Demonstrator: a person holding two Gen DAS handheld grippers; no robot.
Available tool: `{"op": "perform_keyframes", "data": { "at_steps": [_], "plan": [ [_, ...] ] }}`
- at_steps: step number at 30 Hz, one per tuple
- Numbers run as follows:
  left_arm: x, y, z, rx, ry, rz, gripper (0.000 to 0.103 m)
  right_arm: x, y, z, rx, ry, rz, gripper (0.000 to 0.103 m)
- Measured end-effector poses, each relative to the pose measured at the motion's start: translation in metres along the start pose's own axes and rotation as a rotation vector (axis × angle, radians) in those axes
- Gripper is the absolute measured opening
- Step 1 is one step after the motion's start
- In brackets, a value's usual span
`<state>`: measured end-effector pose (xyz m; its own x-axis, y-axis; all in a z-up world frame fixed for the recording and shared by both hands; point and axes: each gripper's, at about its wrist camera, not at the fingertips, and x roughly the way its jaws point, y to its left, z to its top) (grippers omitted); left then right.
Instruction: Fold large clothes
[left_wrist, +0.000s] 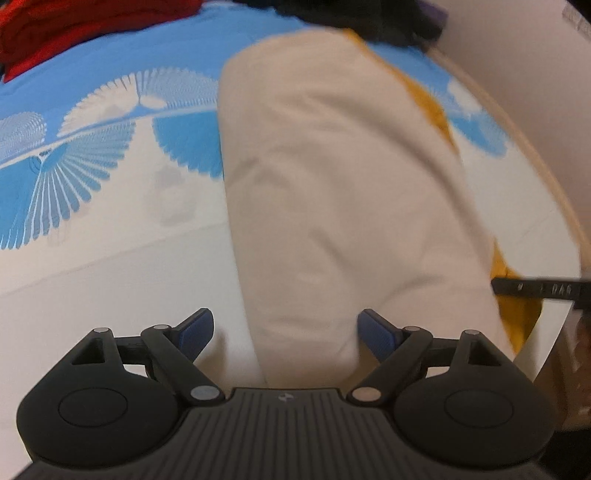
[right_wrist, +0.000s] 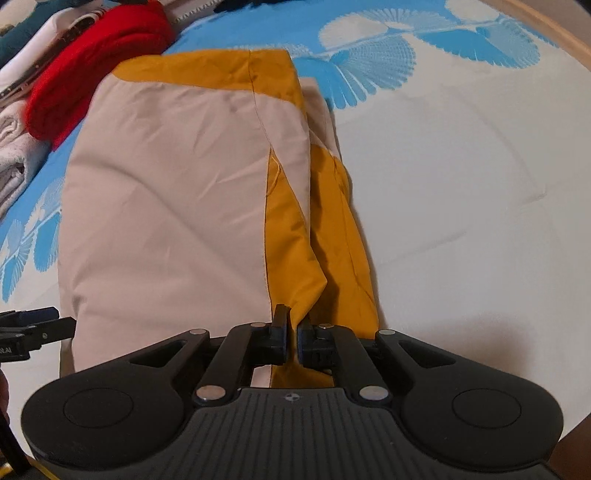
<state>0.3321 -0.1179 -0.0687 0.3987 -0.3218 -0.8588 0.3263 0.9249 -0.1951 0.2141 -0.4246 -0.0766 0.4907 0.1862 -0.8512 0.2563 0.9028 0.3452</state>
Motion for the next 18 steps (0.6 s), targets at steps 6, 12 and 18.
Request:
{"op": "perform_keyframes", "data": {
  "at_steps": [6, 12, 18],
  "plan": [
    [-0.001, 0.037, 0.027, -0.255, -0.085, -0.098, 0.094, -0.010, -0.009, 0.006, 0.056, -0.151, 0.041, 0.054],
    [0.033, 0.064, 0.046, -0.410, -0.065, -0.153, 0.101, 0.024, -0.013, 0.008, 0.073, -0.055, 0.032, 0.055],
    [0.070, 0.076, 0.057, -0.490, -0.041, -0.242, 0.103, 0.036, -0.012, 0.012, 0.093, -0.030, 0.032, 0.056]
  ]
}}
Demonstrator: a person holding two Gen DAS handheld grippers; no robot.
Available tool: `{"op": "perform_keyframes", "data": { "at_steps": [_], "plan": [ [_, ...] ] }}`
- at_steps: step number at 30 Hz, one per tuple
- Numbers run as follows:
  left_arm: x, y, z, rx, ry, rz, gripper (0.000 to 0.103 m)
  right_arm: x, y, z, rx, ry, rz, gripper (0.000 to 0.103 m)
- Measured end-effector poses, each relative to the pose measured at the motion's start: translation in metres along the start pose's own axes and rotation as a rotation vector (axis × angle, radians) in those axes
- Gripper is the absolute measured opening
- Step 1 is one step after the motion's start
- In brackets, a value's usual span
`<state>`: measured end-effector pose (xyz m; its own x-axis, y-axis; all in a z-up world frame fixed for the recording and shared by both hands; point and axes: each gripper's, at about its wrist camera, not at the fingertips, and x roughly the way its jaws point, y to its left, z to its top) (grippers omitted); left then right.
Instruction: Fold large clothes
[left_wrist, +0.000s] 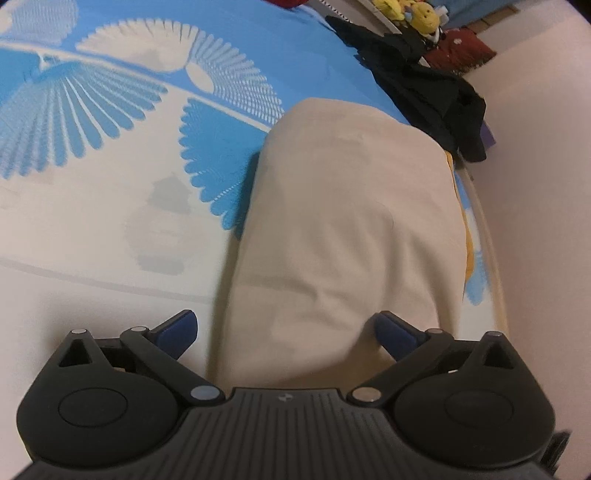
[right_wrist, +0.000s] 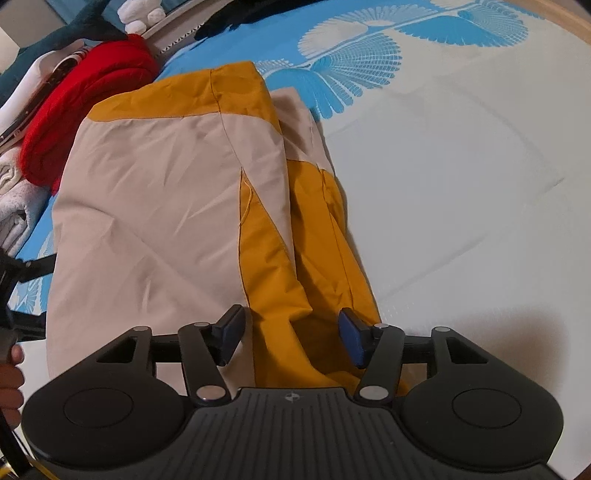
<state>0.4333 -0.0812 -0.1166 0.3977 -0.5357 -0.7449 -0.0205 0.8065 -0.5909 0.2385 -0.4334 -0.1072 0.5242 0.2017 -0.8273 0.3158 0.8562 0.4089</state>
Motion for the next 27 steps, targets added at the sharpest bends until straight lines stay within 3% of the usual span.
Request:
{"op": "perform_keyframes", "data": {
  "at_steps": [3, 5, 6, 8, 10, 13, 20, 22, 24, 27],
  "plan": [
    [0.014, 0.003, 0.006, -0.047, 0.008, -0.077, 0.103, 0.004, 0.004, 0.000, -0.015, 0.007, 0.003, 0.044],
    [0.023, 0.003, 0.008, -0.062, -0.005, -0.094, 0.103, 0.004, 0.008, 0.000, -0.011, 0.005, 0.037, 0.017],
    [0.025, 0.002, 0.007, -0.065, -0.016, -0.095, 0.102, 0.004, 0.011, -0.001, -0.015, 0.001, 0.037, 0.015],
    [0.028, -0.002, 0.006, -0.053, -0.054, -0.082, 0.088, 0.004, 0.017, -0.001, -0.035, 0.000, 0.028, 0.009],
    [0.023, -0.010, 0.005, -0.016, -0.082, -0.049, 0.060, 0.002, 0.022, -0.001, -0.036, -0.005, 0.027, 0.007],
    [0.002, -0.014, 0.014, -0.005, -0.101, -0.076, 0.040, 0.005, 0.033, 0.000, -0.038, -0.018, 0.022, 0.006],
    [-0.091, 0.010, 0.061, 0.062, -0.235, -0.005, 0.043, 0.007, 0.100, 0.008, -0.048, -0.112, 0.164, 0.003],
    [-0.116, 0.036, 0.078, 0.047, -0.271, 0.045, 0.059, 0.012, 0.123, 0.008, -0.058, -0.131, 0.205, 0.003],
    [-0.140, 0.061, 0.089, 0.032, -0.342, 0.154, 0.070, 0.023, 0.145, 0.008, -0.078, -0.114, 0.226, 0.003],
    [-0.170, 0.085, 0.097, -0.004, -0.356, 0.205, 0.074, 0.037, 0.170, 0.002, -0.139, -0.067, 0.209, 0.002]
  ]
}}
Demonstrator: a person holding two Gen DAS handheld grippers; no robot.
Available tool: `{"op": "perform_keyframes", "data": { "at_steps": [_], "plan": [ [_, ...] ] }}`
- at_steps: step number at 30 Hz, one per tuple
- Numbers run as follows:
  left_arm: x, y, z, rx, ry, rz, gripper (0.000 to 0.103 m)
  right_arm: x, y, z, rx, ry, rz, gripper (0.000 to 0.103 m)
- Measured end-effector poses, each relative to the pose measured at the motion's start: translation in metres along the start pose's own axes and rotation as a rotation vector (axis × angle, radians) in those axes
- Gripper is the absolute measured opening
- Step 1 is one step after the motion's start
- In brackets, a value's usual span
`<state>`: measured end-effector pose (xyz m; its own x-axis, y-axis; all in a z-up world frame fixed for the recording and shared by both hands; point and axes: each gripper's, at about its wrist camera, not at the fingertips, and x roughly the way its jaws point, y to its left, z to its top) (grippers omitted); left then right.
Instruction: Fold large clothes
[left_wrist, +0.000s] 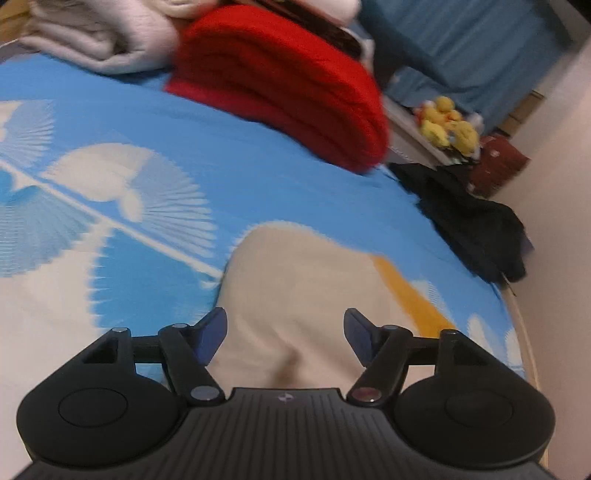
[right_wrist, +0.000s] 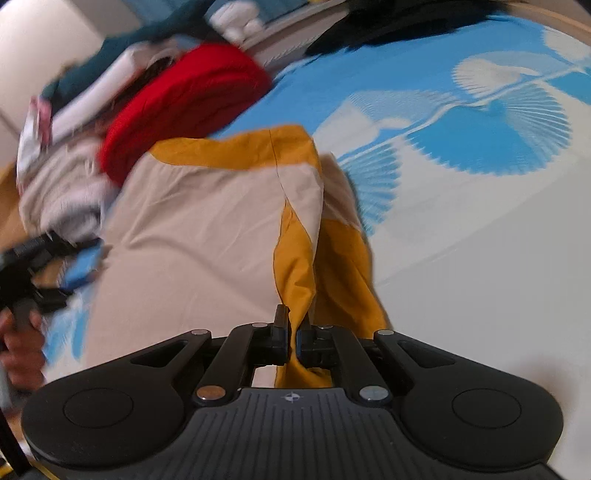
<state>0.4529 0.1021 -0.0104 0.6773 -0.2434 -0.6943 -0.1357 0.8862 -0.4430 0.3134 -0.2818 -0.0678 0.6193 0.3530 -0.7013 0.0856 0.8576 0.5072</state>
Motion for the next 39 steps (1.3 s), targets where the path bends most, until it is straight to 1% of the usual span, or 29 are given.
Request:
{"op": "perform_keyframes", "data": {
  "at_steps": [1, 3, 6, 9, 11, 12, 13, 14, 15, 16, 17, 18, 19, 20, 21, 22, 23, 24, 25, 27, 28, 29, 30, 32, 33, 35, 36, 37, 39],
  "plan": [
    [-0.008, 0.000, 0.002, 0.019, 0.018, 0.011, 0.074, 0.004, 0.004, -0.001, -0.013, 0.007, -0.013, 0.002],
    [-0.030, -0.008, -0.006, 0.102, 0.026, 0.016, 0.074, 0.010, 0.007, 0.001, -0.023, 0.019, -0.072, 0.002],
    [-0.060, -0.020, -0.032, 0.228, 0.086, 0.000, 0.074, 0.007, 0.002, 0.002, 0.023, 0.021, -0.068, 0.002],
    [-0.078, -0.039, -0.066, 0.386, 0.122, 0.008, 0.074, 0.002, 0.007, -0.003, -0.009, 0.021, -0.069, 0.002],
    [-0.078, -0.043, -0.098, 0.475, 0.124, -0.003, 0.074, -0.003, 0.007, -0.004, -0.015, 0.023, -0.068, 0.002],
    [-0.068, -0.041, -0.115, 0.514, 0.137, -0.007, 0.072, -0.004, 0.006, -0.005, -0.013, 0.025, -0.077, 0.002],
    [-0.054, -0.035, -0.132, 0.550, 0.173, 0.006, 0.067, -0.004, 0.004, -0.005, -0.010, 0.032, -0.089, 0.002],
    [-0.030, -0.023, -0.155, 0.589, 0.261, 0.063, 0.068, -0.003, 0.001, -0.005, -0.008, 0.035, -0.099, 0.002],
    [-0.009, -0.008, -0.174, 0.579, 0.356, 0.111, 0.069, -0.003, 0.000, -0.006, -0.004, 0.038, -0.109, 0.002],
    [-0.002, -0.003, -0.178, 0.541, 0.390, 0.121, 0.069, -0.001, -0.001, -0.007, 0.003, 0.050, -0.116, 0.002],
    [-0.006, -0.006, -0.171, 0.516, 0.388, 0.107, 0.068, 0.000, -0.003, -0.008, 0.009, 0.064, -0.119, 0.002],
    [-0.012, -0.012, -0.166, 0.530, 0.376, 0.093, 0.068, 0.001, -0.002, -0.010, 0.004, 0.061, -0.130, 0.002],
    [-0.024, -0.018, -0.161, 0.559, 0.337, 0.079, 0.068, 0.001, -0.001, -0.010, -0.007, 0.054, -0.139, 0.002],
    [-0.034, -0.021, -0.158, 0.574, 0.309, 0.060, 0.069, -0.001, 0.000, -0.009, -0.009, 0.043, -0.137, 0.002],
    [-0.041, -0.021, -0.158, 0.573, 0.302, 0.036, 0.070, -0.004, 0.000, -0.008, -0.006, 0.036, -0.124, 0.002],
    [-0.045, -0.019, -0.158, 0.562, 0.314, 0.010, 0.072, -0.007, 0.001, -0.006, -0.003, 0.035, -0.105, 0.003],
    [-0.046, -0.019, -0.160, 0.556, 0.330, -0.002, 0.072, -0.010, 0.001, -0.005, -0.004, 0.030, -0.090, 0.007],
    [-0.044, -0.018, -0.165, 0.562, 0.343, 0.002, 0.073, -0.014, 0.001, -0.004, -0.011, 0.022, -0.092, 0.007],
    [-0.037, -0.016, -0.171, 0.575, 0.368, 0.026, 0.074, -0.016, 0.000, -0.005, -0.021, 0.026, -0.100, 0.007],
    [-0.022, -0.011, -0.184, 0.587, 0.411, 0.073, 0.078, -0.012, -0.009, -0.008, -0.022, 0.096, -0.084, 0.015],
    [-0.021, -0.011, -0.183, 0.575, 0.419, 0.074, 0.078, -0.010, -0.013, -0.011, -0.014, 0.145, -0.060, 0.019],
    [-0.023, -0.012, -0.178, 0.556, 0.427, 0.066, 0.077, -0.007, -0.015, -0.015, -0.019, 0.186, -0.049, 0.019],
    [-0.028, -0.012, -0.170, 0.523, 0.416, 0.039, 0.078, -0.007, -0.015, -0.018, -0.044, 0.204, -0.059, 0.020],
    [-0.037, -0.007, -0.151, 0.431, 0.354, -0.009, 0.089, -0.010, -0.013, -0.021, -0.090, 0.212, -0.063, 0.022],
    [-0.036, 0.000, -0.142, 0.359, 0.329, -0.005, 0.092, -0.012, -0.013, -0.022, -0.097, 0.215, -0.059, 0.022],
    [-0.024, 0.017, -0.135, 0.228, 0.325, 0.026, 0.092, -0.014, -0.013, -0.024, -0.101, 0.223, -0.057, 0.021],
    [-0.015, 0.026, -0.138, 0.171, 0.354, 0.014, 0.091, -0.014, -0.013, -0.025, -0.102, 0.223, -0.053, 0.012],
    [-0.007, 0.033, -0.145, 0.116, 0.391, -0.018, 0.085, -0.017, -0.013, -0.024, -0.102, 0.214, -0.048, 0.003],
    [-0.003, 0.038, -0.151, 0.022, 0.412, -0.081, 0.072, -0.026, -0.015, -0.017, -0.070, 0.153, -0.067, 0.002]
  ]
}}
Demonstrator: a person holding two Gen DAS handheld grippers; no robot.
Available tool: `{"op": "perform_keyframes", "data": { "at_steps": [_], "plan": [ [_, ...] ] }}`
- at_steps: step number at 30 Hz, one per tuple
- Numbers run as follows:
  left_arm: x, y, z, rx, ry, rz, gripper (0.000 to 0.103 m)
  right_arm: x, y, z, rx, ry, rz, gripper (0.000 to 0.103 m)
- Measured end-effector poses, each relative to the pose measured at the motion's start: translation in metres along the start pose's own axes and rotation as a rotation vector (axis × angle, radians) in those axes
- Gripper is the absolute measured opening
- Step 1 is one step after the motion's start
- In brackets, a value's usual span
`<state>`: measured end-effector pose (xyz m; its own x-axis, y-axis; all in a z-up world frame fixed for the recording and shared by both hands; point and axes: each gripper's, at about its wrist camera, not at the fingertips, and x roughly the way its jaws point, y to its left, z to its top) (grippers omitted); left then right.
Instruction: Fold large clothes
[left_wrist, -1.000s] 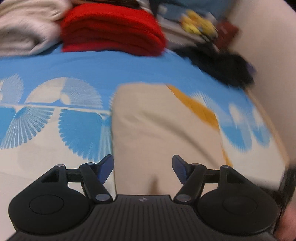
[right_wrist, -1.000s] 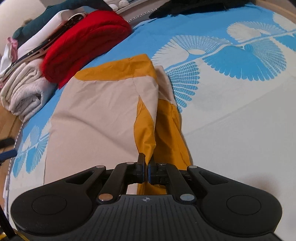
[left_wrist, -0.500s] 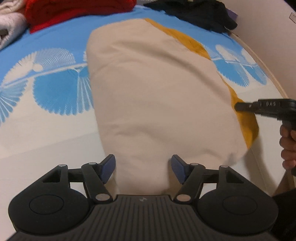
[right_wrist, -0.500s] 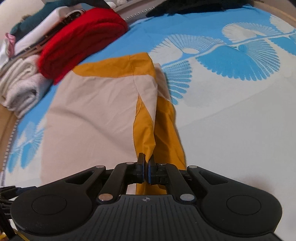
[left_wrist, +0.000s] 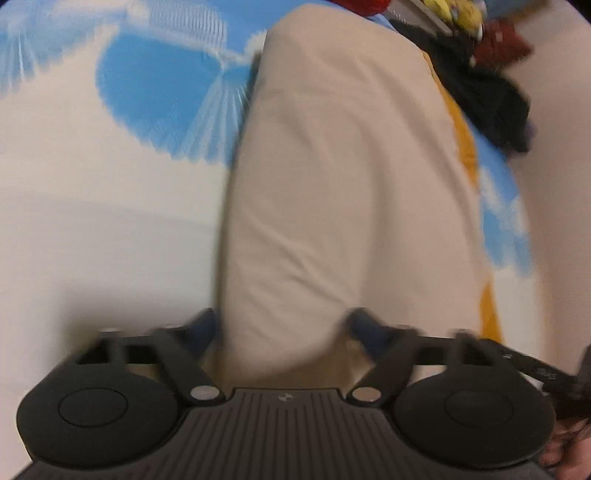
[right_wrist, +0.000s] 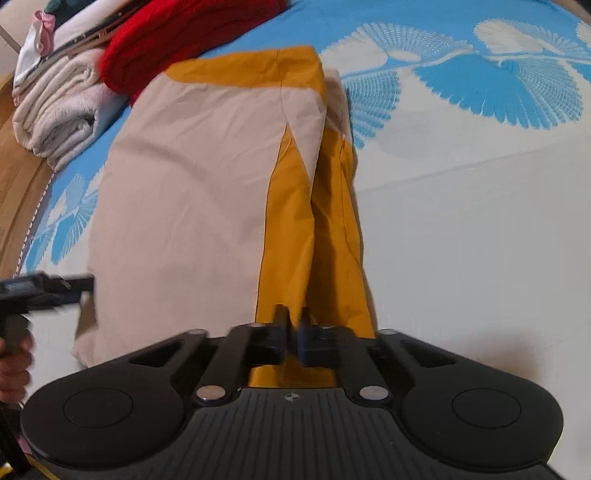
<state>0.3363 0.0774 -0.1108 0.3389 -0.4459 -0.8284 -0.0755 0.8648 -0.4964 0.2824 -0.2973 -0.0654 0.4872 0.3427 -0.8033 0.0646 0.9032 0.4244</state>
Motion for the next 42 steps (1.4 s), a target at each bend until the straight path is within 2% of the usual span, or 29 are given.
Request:
{"op": "perform_keyframes", "data": {
  "at_steps": [1, 3, 7, 8, 11, 12, 13, 14, 15, 17, 20, 21, 23, 27, 29, 32, 34, 36, 38, 42],
  "plan": [
    [-0.004, -0.006, -0.001, 0.014, -0.011, -0.003, 0.064, -0.007, -0.007, 0.003, 0.060, -0.035, 0.002, 0.002],
    [-0.013, -0.018, -0.005, 0.081, -0.030, 0.020, 0.063, -0.010, -0.018, 0.005, 0.120, -0.046, 0.006, 0.002],
    [-0.019, -0.026, -0.007, 0.168, -0.023, 0.122, 0.066, 0.007, -0.006, -0.004, 0.010, 0.044, -0.045, 0.004],
    [-0.025, -0.033, -0.006, 0.199, -0.040, 0.128, 0.065, 0.006, -0.002, -0.005, -0.001, 0.033, -0.061, 0.006],
    [-0.042, -0.059, -0.016, 0.373, -0.137, 0.136, 0.068, 0.002, 0.001, -0.005, 0.009, 0.006, -0.083, 0.010],
    [-0.032, -0.061, -0.022, 0.411, -0.105, 0.169, 0.069, 0.003, 0.001, -0.005, 0.003, 0.004, -0.091, 0.011],
    [-0.017, -0.062, -0.029, 0.442, -0.055, 0.231, 0.081, 0.001, 0.003, -0.005, -0.004, -0.003, -0.106, 0.011],
    [-0.009, -0.060, -0.036, 0.467, -0.028, 0.285, 0.083, -0.001, 0.004, -0.005, -0.009, -0.016, -0.118, 0.011],
    [-0.012, -0.062, -0.041, 0.476, -0.044, 0.308, 0.082, -0.007, 0.007, -0.005, -0.014, -0.047, -0.133, 0.011],
    [-0.041, -0.077, -0.050, 0.499, -0.133, 0.316, 0.081, -0.026, 0.016, -0.004, -0.034, -0.139, -0.164, 0.011],
    [-0.100, -0.107, -0.074, 0.578, -0.368, 0.327, 0.093, -0.065, 0.038, -0.011, -0.100, -0.286, -0.202, 0.013],
    [-0.119, -0.115, -0.084, 0.579, -0.442, 0.341, 0.100, -0.078, 0.046, -0.014, -0.126, -0.328, -0.216, 0.017],
    [-0.152, -0.128, -0.107, 0.551, -0.552, 0.346, 0.103, -0.104, 0.062, -0.026, -0.151, -0.406, -0.236, 0.038],
    [-0.203, -0.138, -0.162, 0.517, -0.660, 0.317, 0.103, -0.143, 0.081, -0.062, -0.147, -0.473, -0.218, 0.045],
    [-0.218, -0.140, -0.198, 0.507, -0.707, 0.320, 0.103, -0.157, 0.089, -0.085, -0.157, -0.479, -0.220, 0.053],
    [-0.227, -0.138, -0.245, 0.461, -0.762, 0.338, 0.103, -0.173, 0.095, -0.116, -0.173, -0.482, -0.221, 0.060],
    [-0.217, -0.131, -0.271, 0.401, -0.763, 0.336, 0.103, -0.180, 0.098, -0.135, -0.184, -0.481, -0.235, 0.065],
    [-0.207, -0.122, -0.286, 0.352, -0.718, 0.346, 0.103, -0.185, 0.100, -0.152, -0.179, -0.472, -0.253, 0.065],
    [-0.197, -0.122, -0.290, 0.350, -0.662, 0.347, 0.103, -0.189, 0.102, -0.165, -0.167, -0.459, -0.256, 0.065],
    [-0.191, -0.123, -0.285, 0.385, -0.678, 0.372, 0.103, -0.191, 0.104, -0.179, -0.184, -0.452, -0.265, 0.065]
  ]
}}
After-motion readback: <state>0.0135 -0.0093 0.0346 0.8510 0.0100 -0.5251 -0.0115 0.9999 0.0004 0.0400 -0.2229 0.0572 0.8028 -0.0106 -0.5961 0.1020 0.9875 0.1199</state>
